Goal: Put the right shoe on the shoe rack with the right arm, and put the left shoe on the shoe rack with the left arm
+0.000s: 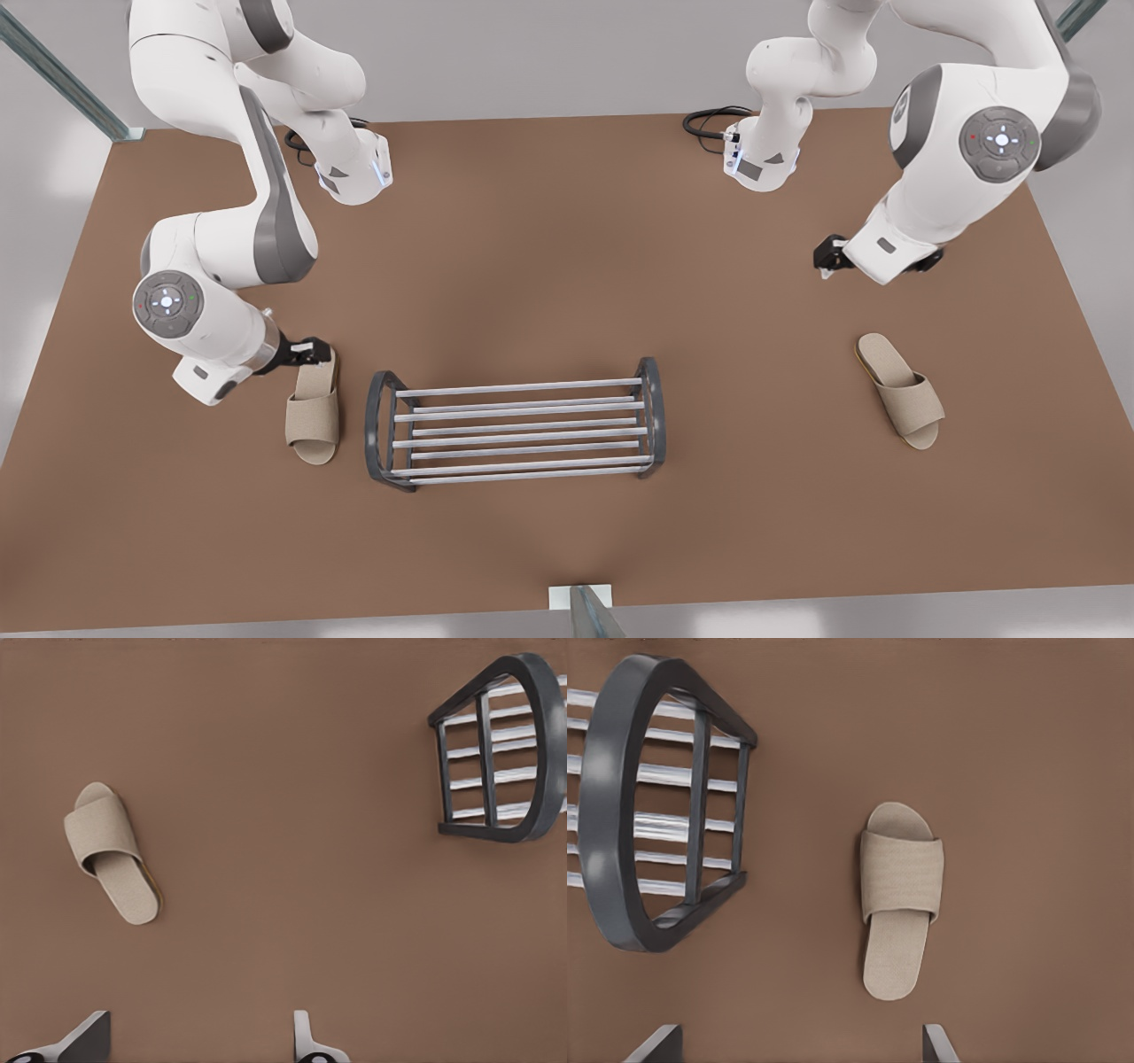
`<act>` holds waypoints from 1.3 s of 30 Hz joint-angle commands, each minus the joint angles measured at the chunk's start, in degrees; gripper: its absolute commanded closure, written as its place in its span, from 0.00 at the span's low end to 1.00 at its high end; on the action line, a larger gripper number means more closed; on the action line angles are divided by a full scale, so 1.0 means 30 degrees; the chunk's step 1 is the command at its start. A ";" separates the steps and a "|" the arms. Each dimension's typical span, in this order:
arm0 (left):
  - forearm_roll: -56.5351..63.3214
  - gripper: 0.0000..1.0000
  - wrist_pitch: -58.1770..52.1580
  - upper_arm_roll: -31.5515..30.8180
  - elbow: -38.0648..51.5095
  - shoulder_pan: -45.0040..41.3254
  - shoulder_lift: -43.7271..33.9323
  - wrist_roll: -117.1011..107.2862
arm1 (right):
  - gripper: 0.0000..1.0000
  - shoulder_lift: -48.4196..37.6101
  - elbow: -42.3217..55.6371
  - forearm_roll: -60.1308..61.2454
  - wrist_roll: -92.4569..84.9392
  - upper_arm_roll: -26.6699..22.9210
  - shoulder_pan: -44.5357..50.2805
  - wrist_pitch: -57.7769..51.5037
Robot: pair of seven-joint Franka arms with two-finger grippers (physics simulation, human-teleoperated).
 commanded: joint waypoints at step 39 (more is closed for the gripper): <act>4.6416 0.00 2.0566 0.6668 -1.5721 0.0396 0.6982 -6.9283 | 0.00 0.1797 -0.9855 0.0289 -1.1324 0.2229 -0.9134 1.3758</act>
